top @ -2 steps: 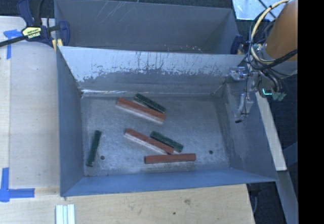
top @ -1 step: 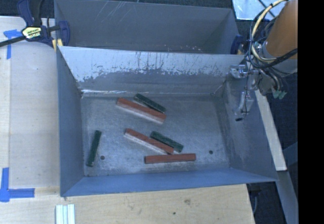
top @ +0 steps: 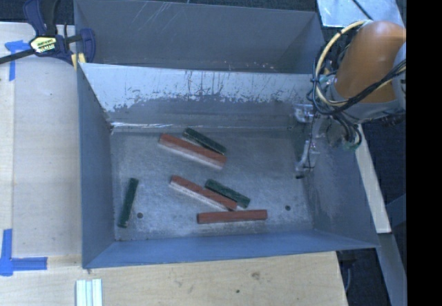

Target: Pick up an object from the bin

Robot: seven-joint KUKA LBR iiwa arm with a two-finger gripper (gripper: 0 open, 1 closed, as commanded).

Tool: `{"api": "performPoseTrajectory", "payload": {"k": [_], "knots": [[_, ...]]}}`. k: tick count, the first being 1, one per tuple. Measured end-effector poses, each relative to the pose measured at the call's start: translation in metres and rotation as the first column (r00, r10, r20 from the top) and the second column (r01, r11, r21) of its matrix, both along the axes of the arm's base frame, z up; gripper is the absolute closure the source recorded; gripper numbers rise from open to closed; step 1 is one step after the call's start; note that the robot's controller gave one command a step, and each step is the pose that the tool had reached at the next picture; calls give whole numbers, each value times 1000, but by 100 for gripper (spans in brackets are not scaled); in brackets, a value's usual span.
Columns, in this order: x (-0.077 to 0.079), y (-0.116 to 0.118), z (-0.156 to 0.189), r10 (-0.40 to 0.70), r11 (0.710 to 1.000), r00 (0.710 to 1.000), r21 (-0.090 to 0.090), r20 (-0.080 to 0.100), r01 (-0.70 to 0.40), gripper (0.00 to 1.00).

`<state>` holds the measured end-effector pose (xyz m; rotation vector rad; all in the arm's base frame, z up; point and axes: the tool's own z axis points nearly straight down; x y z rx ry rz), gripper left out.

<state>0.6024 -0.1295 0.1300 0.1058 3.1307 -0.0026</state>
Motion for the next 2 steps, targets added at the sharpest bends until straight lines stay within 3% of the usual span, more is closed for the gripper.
{"api": "performPoseTrajectory", "payload": {"k": [1, 2], "knots": [[-2, 22, -36, 109, 994, 994, 2, -10, -109, 0], [-15, 35, -42, 339, 941, 941, 1, -6, -339, 0]]}}
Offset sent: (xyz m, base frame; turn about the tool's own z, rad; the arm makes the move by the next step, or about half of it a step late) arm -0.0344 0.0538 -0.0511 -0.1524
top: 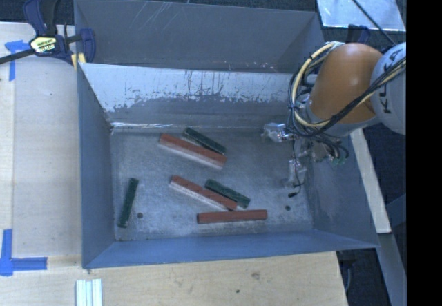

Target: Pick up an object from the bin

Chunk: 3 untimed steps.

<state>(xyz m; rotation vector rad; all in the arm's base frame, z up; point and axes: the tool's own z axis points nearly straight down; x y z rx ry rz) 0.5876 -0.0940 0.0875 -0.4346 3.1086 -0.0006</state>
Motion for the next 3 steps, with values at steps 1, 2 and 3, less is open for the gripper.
{"api": "performPoseTrajectory", "payload": {"k": [1, 2, 3], "knots": [[1, 41, 35, -106, 994, 994, 0, -1, 106, 0], [-37, 53, 22, 32, 999, 999, 0, 4, -32, 0], [-43, 85, 17, 122, 993, 993, 0, 0, -122, 0]]}}
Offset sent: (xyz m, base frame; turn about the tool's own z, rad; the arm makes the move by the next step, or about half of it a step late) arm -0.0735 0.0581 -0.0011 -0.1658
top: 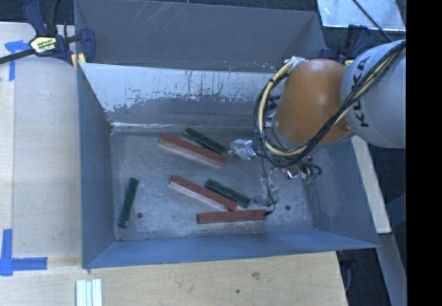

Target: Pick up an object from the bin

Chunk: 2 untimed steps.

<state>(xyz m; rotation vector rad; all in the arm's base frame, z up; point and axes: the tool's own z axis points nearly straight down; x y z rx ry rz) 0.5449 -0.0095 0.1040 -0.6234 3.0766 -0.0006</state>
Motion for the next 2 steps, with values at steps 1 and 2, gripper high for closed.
{"api": "performPoseTrajectory", "payload": {"k": [1, 2], "knots": [[-39, -13, -21, -158, 988, 988, 2, 2, 158, 0], [-52, 26, -21, 238, 971, 971, -1, 4, -238, 100]]}}
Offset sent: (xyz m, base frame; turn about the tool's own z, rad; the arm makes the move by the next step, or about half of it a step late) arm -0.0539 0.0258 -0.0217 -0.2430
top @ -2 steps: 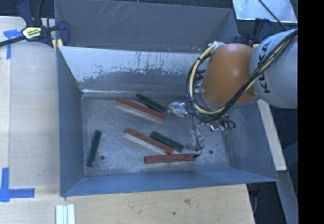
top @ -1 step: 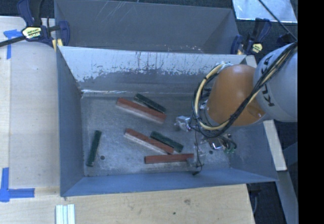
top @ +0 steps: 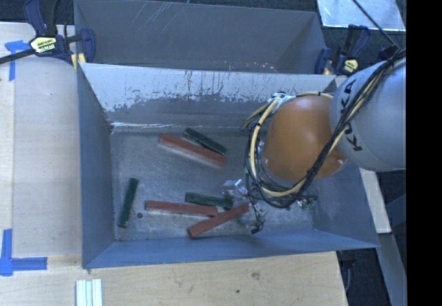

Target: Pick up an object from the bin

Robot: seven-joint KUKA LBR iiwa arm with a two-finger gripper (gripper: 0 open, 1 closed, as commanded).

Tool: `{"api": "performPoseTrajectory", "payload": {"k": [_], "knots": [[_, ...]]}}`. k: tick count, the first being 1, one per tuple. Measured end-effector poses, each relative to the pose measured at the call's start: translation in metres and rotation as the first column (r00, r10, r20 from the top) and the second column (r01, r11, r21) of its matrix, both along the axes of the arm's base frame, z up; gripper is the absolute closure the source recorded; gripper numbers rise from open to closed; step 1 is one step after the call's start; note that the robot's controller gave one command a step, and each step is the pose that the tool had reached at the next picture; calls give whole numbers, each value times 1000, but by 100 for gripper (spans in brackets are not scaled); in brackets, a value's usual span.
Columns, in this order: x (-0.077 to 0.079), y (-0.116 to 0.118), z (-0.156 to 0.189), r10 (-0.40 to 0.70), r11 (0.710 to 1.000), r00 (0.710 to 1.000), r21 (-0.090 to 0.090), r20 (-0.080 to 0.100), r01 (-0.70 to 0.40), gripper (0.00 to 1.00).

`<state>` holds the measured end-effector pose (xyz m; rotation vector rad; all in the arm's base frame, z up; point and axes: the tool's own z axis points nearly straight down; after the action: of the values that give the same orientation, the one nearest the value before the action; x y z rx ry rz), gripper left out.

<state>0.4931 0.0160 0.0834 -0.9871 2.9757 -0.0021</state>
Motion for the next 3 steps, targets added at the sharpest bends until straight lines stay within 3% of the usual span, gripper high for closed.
{"api": "performPoseTrajectory", "payload": {"k": [1, 2, 3], "knots": [[0, 0, 0, 0, 1000, 1000, 0, 0, 0, 100], [9, 47, 51, -75, 997, 997, -1, -9, 75, 100], [18, 62, 92, 21, 1000, 1000, 1, -4, -21, 100]]}}
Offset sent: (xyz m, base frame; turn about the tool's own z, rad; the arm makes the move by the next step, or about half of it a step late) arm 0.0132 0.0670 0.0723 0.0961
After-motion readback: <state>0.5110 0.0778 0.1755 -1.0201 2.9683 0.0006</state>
